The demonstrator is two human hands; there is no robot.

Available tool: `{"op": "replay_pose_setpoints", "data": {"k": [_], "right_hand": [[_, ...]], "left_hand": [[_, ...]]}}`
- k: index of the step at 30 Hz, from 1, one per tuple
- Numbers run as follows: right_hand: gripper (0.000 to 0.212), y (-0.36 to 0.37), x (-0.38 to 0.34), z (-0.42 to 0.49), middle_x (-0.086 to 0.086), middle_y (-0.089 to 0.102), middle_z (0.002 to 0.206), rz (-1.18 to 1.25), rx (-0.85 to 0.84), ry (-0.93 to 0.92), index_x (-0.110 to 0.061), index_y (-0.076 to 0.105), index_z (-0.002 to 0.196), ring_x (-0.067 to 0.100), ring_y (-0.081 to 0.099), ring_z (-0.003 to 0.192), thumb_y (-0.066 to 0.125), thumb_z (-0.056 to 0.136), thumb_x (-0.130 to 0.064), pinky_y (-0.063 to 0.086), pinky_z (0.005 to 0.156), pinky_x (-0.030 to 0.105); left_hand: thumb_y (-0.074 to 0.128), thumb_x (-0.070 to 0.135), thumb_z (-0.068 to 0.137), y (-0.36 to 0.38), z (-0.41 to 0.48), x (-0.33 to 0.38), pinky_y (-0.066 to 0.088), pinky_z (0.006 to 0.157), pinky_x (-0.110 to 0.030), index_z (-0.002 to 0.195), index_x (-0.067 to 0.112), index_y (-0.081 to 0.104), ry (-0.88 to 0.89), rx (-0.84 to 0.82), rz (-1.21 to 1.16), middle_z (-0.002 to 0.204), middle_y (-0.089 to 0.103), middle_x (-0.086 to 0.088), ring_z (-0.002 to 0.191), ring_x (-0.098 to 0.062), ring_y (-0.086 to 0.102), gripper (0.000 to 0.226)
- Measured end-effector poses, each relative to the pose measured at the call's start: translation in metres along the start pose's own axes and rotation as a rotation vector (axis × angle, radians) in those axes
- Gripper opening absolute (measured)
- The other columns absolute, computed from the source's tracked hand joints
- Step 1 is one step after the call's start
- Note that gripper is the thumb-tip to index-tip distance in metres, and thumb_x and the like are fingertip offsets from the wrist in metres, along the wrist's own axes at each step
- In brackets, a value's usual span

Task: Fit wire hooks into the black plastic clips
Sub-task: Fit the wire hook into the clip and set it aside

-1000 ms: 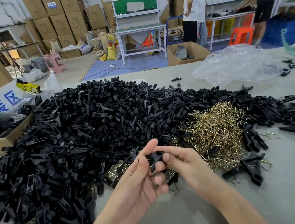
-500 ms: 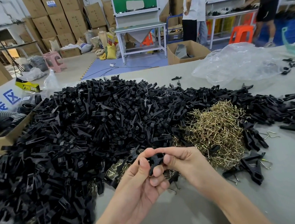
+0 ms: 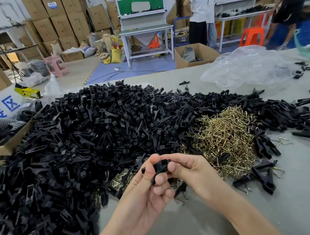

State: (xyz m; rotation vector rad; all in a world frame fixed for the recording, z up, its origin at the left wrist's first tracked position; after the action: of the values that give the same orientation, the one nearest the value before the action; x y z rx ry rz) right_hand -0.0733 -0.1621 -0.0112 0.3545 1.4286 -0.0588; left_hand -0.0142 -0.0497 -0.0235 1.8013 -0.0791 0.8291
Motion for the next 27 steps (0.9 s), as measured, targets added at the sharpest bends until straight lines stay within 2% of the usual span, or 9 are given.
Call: {"op": "replay_pose_setpoints", "data": {"k": [4, 8, 11, 13, 15, 18, 22, 24, 27], "right_hand": [[0.029, -0.002, 0.002, 0.000, 0.010, 0.076, 0.106, -0.045, 0.012, -0.014, -0.031, 0.072, 0.121, 0.023, 0.072, 0.102, 0.065, 0.094, -0.032, 0.053, 0.099, 0.042], [0.025, 0.000, 0.001, -0.005, 0.008, 0.076, 0.096, -0.032, 0.030, -0.020, -0.029, 0.072, 0.121, 0.021, 0.073, 0.089, 0.067, 0.097, -0.023, 0.057, 0.079, 0.031], [0.022, -0.003, 0.000, -0.010, 0.004, 0.075, 0.091, -0.008, 0.100, -0.024, -0.028, 0.074, 0.117, 0.018, 0.070, 0.084, 0.069, 0.095, -0.026, 0.052, 0.078, 0.040], [0.021, -0.009, -0.003, -0.014, 0.001, 0.076, 0.094, -0.006, 0.175, -0.046, -0.029, 0.075, 0.114, 0.014, 0.070, 0.089, 0.070, 0.093, -0.026, 0.054, 0.085, 0.032], [0.021, -0.016, -0.005, -0.022, 0.000, 0.077, 0.098, 0.003, 0.225, -0.069, -0.029, 0.077, 0.111, 0.013, 0.070, 0.090, 0.071, 0.092, -0.021, 0.056, 0.086, 0.027], [0.025, -0.031, -0.008, -0.040, -0.003, 0.077, 0.099, -0.025, 0.296, -0.097, -0.031, 0.078, 0.109, 0.007, 0.069, 0.087, 0.070, 0.094, -0.013, 0.053, 0.081, 0.019], [0.026, -0.065, -0.022, -0.074, 0.000, 0.076, 0.095, -0.067, 0.427, -0.153, -0.034, 0.077, 0.109, 0.007, 0.066, 0.083, 0.073, 0.091, -0.017, 0.053, 0.077, 0.020], [0.030, -0.088, -0.031, -0.094, -0.002, 0.073, 0.094, -0.049, 0.541, -0.169, -0.040, 0.074, 0.113, 0.011, 0.066, 0.080, 0.075, 0.084, -0.033, 0.054, 0.074, 0.028], [0.050, -0.127, -0.045, -0.122, 0.002, 0.076, 0.108, 0.094, 0.718, -0.226, -0.036, 0.063, 0.132, 0.020, 0.073, 0.098, 0.072, 0.083, -0.044, 0.058, 0.083, 0.031]], "left_hand": [[0.063, 0.032, 0.087, -0.002, 0.003, -0.001, 0.054, 0.057, -0.028, 0.104, 0.021, 0.076, 0.009, 0.015, 0.015, 0.068, 0.053, -0.001, 0.050, -0.008, 0.049, 0.024], [0.070, 0.040, 0.088, -0.004, 0.003, -0.004, 0.053, 0.054, -0.028, 0.116, 0.018, 0.073, 0.014, 0.037, 0.089, 0.069, 0.056, -0.002, 0.050, -0.010, 0.050, 0.035], [0.071, 0.048, 0.084, -0.001, -0.001, 0.001, 0.051, 0.052, -0.030, 0.119, 0.022, 0.072, 0.109, 0.055, 0.399, 0.074, 0.062, -0.008, 0.054, -0.015, 0.055, 0.043], [0.071, 0.054, 0.082, 0.003, -0.007, 0.004, 0.052, 0.057, -0.033, 0.118, 0.027, 0.072, 0.229, 0.076, 0.661, 0.085, 0.068, -0.012, 0.064, -0.020, 0.060, 0.045], [0.071, 0.051, 0.085, 0.010, -0.011, 0.003, 0.054, 0.061, -0.034, 0.112, 0.032, 0.073, 0.331, 0.112, 0.841, 0.089, 0.072, -0.005, 0.070, -0.018, 0.063, 0.033], [0.067, 0.040, 0.077, 0.024, -0.013, -0.008, 0.052, 0.064, -0.040, 0.099, 0.021, 0.067, 0.420, 0.187, 1.017, 0.074, 0.068, 0.002, 0.066, -0.013, 0.063, 0.028], [0.061, 0.049, 0.085, 0.062, -0.007, -0.036, 0.036, 0.052, -0.018, 0.079, 0.025, 0.058, 0.488, 0.017, 1.341, 0.064, 0.057, 0.005, 0.052, -0.002, 0.044, 0.024], [0.061, 0.043, 0.093, 0.086, 0.005, -0.052, 0.034, 0.052, -0.013, 0.079, 0.027, 0.058, 0.522, -0.062, 1.493, 0.069, 0.059, 0.008, 0.053, -0.002, 0.046, 0.021], [0.059, 0.042, 0.096, 0.140, 0.034, -0.086, 0.040, 0.055, -0.011, 0.082, 0.029, 0.059, 0.526, -0.153, 1.543, 0.076, 0.067, 0.014, 0.059, 0.000, 0.058, 0.019]]}}
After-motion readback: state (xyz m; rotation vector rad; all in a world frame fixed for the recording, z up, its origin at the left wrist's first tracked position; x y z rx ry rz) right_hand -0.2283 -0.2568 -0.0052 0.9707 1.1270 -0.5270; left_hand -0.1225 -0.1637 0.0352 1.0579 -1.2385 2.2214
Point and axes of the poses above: each hand's wrist, its own z-axis towards the middle knuckle, its own y-axis out of the palm, x = y × z, the point moved 5 cm from there along z, towards the middle knuckle
